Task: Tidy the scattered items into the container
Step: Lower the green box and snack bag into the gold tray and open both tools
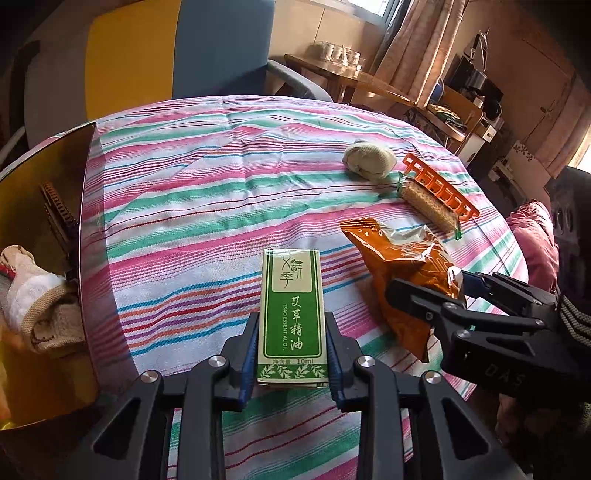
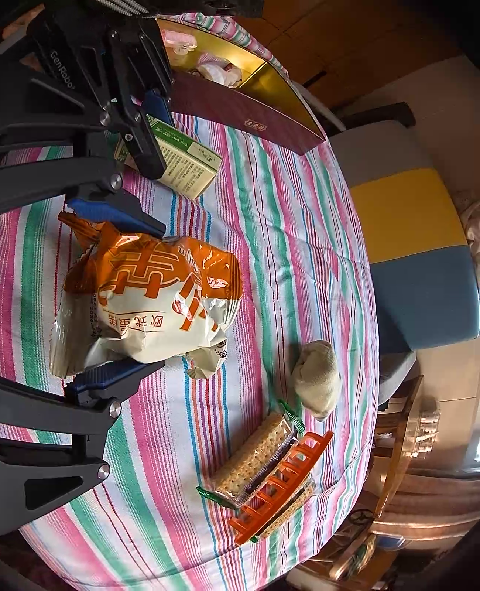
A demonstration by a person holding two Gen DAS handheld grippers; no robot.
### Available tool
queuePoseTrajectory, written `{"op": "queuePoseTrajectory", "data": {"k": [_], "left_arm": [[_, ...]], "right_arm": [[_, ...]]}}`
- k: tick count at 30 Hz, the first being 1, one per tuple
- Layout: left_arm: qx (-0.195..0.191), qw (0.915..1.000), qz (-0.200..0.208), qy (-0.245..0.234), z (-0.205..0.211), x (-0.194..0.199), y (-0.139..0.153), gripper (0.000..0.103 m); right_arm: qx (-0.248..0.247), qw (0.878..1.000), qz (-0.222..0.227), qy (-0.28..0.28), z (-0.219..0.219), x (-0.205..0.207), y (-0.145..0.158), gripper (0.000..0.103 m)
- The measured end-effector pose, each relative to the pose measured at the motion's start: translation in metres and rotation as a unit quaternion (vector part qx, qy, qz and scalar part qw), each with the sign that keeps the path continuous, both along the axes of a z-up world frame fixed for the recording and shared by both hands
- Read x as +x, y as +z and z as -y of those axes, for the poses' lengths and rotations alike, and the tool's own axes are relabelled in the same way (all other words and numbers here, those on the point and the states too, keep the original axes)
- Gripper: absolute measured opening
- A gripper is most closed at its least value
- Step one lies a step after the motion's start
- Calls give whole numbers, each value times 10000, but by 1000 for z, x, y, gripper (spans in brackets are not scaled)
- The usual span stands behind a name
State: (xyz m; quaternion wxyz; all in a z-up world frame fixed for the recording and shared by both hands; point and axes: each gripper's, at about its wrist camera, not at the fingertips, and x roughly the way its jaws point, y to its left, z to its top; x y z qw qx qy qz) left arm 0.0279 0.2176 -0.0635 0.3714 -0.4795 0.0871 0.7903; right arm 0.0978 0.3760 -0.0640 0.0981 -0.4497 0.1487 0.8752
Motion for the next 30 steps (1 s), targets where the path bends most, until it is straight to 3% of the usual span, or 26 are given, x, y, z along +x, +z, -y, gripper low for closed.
{"op": "queuePoseTrajectory", "data": {"k": [8, 14, 22, 30], "left_arm": [[245, 9995, -182, 116, 22, 6, 24, 31], [483, 9965, -553, 409, 54, 4, 53, 31], [504, 9837, -828, 1514, 137, -33, 70, 31], [111, 9664, -759, 2453, 211, -87, 48, 31]], "right_arm": [[292, 9995, -127, 91, 9, 2, 6, 63], [629, 9952, -602, 457, 34, -2, 41, 63], [797, 9782, -1129, 1552, 101, -45, 84, 63], [560, 9616, -1122, 2442, 168, -115, 86, 63]]}}
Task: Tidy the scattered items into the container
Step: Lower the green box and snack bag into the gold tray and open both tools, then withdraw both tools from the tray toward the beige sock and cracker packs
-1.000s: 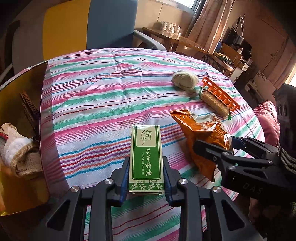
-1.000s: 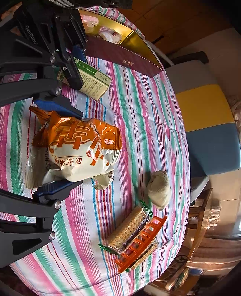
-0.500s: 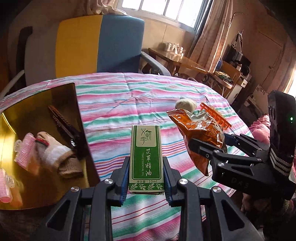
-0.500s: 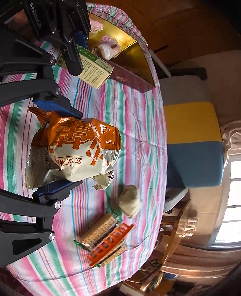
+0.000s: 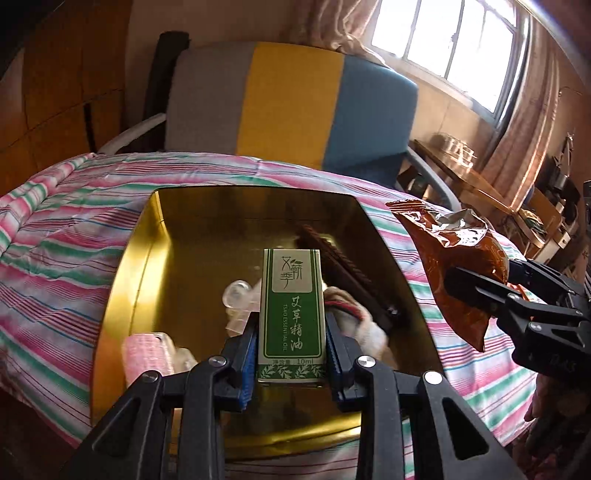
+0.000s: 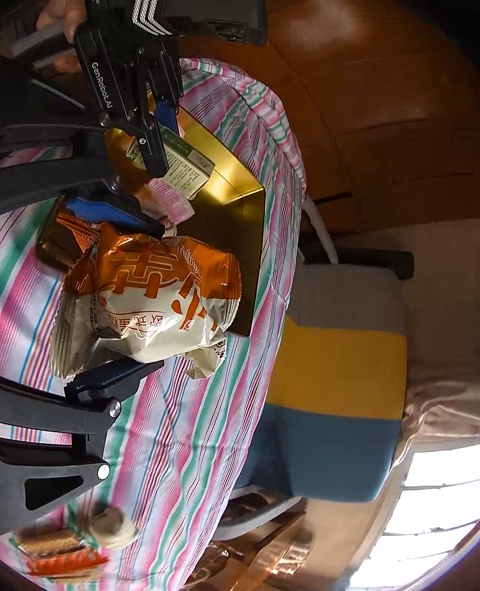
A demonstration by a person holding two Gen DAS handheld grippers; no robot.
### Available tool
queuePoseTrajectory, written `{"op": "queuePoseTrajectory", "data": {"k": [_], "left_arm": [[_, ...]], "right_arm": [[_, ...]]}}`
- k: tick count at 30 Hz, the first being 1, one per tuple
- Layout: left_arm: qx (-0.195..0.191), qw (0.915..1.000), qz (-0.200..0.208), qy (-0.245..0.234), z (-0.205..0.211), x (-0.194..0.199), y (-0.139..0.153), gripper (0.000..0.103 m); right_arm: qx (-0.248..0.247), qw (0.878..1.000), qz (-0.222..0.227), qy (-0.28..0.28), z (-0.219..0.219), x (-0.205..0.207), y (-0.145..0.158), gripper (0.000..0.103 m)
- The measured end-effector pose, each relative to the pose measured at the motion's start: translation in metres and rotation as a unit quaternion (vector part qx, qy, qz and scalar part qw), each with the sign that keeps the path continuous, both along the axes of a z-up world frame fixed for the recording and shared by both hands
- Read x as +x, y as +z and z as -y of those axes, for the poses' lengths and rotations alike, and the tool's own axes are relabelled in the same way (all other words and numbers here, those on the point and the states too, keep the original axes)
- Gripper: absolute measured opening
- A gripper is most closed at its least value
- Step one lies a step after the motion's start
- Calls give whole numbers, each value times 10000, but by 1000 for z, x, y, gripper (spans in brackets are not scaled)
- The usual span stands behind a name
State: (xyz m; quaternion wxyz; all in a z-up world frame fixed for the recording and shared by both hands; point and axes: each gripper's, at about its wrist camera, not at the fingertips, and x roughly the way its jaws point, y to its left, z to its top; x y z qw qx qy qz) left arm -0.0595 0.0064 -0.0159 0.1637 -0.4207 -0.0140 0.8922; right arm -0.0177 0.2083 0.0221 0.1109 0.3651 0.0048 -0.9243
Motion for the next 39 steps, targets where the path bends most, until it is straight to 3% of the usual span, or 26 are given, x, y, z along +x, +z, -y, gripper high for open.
{"op": "queuePoseTrajectory", "data": {"k": [7, 12, 22, 33, 39], "left_arm": [[-33, 9989, 242, 403, 34, -33, -22, 31], [-94, 9981, 425, 426, 40, -48, -33, 31], [-117, 9979, 423, 471, 36, -41, -33, 39], [2, 9981, 136, 606, 40, -14, -13, 45], [109, 9995, -43, 310, 24, 12, 2, 48]], "right_arm": [[-4, 9984, 458, 339, 44, -51, -23, 63], [91, 9970, 689, 340, 59, -76, -41, 63], [52, 9956, 894, 271, 59, -86, -48, 69], [-29, 9983, 576, 61, 47, -67, -35, 85], [199, 9992, -10, -333, 33, -30, -17, 103]]}}
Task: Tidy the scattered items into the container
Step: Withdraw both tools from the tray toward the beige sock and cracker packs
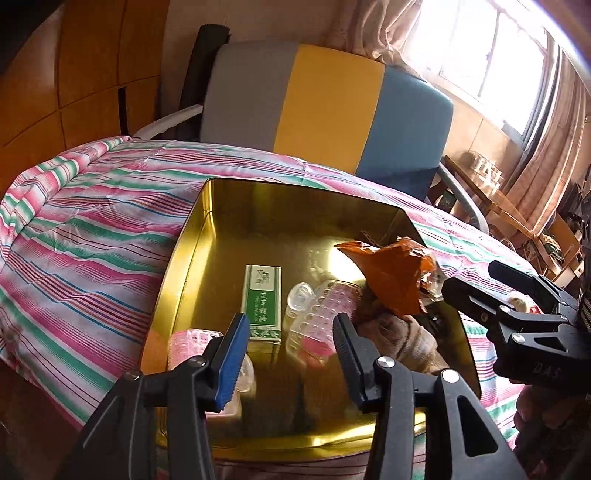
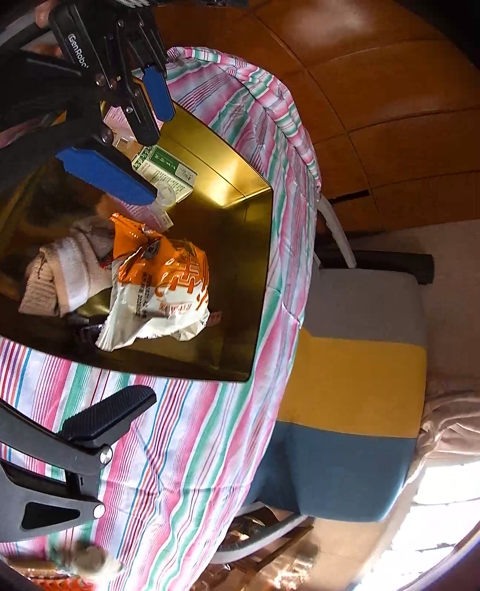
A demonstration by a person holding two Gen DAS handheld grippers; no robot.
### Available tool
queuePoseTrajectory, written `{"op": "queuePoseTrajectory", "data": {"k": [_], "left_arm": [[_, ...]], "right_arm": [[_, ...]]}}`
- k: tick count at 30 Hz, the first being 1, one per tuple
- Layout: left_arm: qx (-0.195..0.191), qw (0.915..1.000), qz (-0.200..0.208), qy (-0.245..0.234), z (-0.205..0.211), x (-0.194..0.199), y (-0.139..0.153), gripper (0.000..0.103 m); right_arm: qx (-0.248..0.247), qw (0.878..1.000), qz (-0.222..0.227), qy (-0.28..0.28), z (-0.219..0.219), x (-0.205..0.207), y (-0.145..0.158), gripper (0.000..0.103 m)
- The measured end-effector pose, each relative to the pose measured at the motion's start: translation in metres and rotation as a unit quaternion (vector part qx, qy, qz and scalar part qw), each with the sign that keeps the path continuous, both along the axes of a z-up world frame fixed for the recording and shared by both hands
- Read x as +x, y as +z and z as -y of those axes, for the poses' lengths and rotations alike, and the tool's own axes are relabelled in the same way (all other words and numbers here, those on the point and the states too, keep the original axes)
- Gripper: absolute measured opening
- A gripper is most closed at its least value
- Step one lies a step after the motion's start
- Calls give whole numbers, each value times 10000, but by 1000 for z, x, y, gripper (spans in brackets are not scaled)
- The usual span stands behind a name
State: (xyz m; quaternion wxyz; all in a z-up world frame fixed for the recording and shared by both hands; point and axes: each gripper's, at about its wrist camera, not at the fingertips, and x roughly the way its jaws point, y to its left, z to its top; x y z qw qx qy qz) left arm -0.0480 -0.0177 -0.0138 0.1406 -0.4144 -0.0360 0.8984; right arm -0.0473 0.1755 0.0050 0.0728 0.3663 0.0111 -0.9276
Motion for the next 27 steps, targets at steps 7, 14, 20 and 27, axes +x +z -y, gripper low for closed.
{"op": "queuePoseTrajectory", "data": {"k": [7, 14, 20, 27], "left_arm": [[102, 9970, 59, -760, -51, 31, 6, 49], [-17, 9826, 119, -1856, -122, 62, 9, 51], [-284, 9652, 314, -2580, -189, 74, 4, 53], [-509, 9426, 278, -3287, -285, 63, 12, 57]], "right_arm": [[73, 9942, 196, -1053, -61, 42, -11, 103], [-814, 9719, 623, -2118, -160, 102, -40, 99], [-1317, 9439, 646, -2959, -239, 161, -58, 100], [-1536, 9242, 403, -3473, -294, 209, -62, 103]]}}
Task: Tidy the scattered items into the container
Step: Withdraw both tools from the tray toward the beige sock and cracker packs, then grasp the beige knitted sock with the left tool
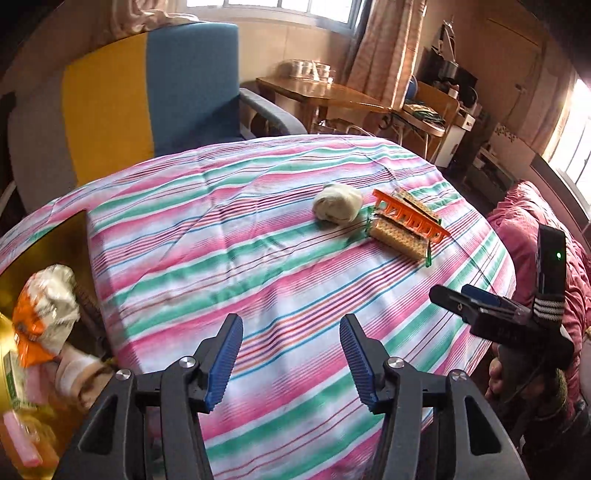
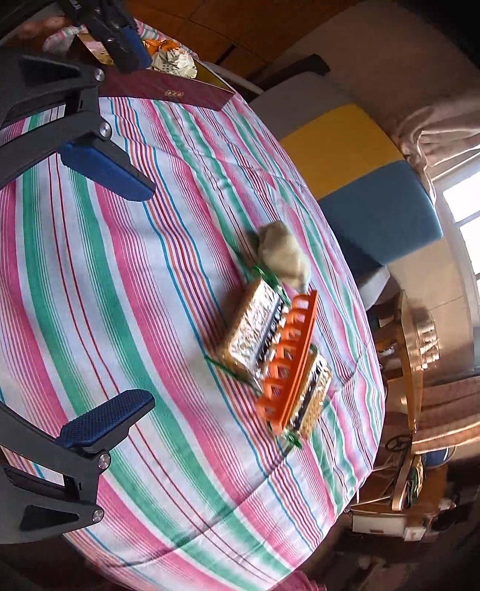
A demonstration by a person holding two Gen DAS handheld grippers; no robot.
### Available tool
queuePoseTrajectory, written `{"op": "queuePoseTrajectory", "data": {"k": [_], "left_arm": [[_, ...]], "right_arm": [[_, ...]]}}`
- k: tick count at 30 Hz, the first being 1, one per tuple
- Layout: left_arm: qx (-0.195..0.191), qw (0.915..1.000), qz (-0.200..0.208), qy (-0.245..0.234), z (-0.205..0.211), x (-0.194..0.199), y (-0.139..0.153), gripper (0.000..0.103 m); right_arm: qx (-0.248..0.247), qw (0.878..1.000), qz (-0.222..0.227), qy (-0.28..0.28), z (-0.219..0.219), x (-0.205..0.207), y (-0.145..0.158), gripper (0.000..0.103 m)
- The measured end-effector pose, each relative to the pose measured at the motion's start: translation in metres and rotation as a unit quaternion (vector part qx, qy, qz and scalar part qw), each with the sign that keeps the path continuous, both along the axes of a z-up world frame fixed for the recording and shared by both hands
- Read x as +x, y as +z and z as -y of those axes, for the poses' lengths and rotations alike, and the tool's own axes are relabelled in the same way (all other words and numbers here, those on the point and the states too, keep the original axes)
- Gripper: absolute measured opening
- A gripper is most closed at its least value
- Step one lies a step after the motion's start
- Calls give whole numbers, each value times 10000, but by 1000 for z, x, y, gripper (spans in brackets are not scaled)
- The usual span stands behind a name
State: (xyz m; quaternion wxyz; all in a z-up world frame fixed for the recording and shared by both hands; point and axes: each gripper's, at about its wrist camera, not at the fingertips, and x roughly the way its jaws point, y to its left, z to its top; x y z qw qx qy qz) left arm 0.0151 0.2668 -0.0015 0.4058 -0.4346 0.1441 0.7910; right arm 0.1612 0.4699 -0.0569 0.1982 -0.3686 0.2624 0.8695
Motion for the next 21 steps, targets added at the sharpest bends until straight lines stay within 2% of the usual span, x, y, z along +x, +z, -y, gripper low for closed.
{"op": "queuePoseTrajectory", "data": {"k": [5, 9, 11, 18, 21], "left_arm": [[-238, 9984, 40, -514, -71, -21, -8, 57], [-451, 9969, 23, -646, -116, -39, -22, 57], [-469, 9965, 58, -694, -131, -48, -28, 57], [-651, 9923, -30, -1049, -171, -63, -44, 58], [-713, 9906, 38, -1166, -185, -71, -52, 58]], "right_arm": [[196, 9998, 69, 58, -6, 0, -4, 103], [191, 9991, 311, 234, -3, -7, -20, 103], [324, 9985, 355, 252, 0, -9, -25, 103], [1082, 9885, 928, 498, 18, -23, -35, 103], [1010, 9903, 820, 483, 14, -21, -34, 103]]}}
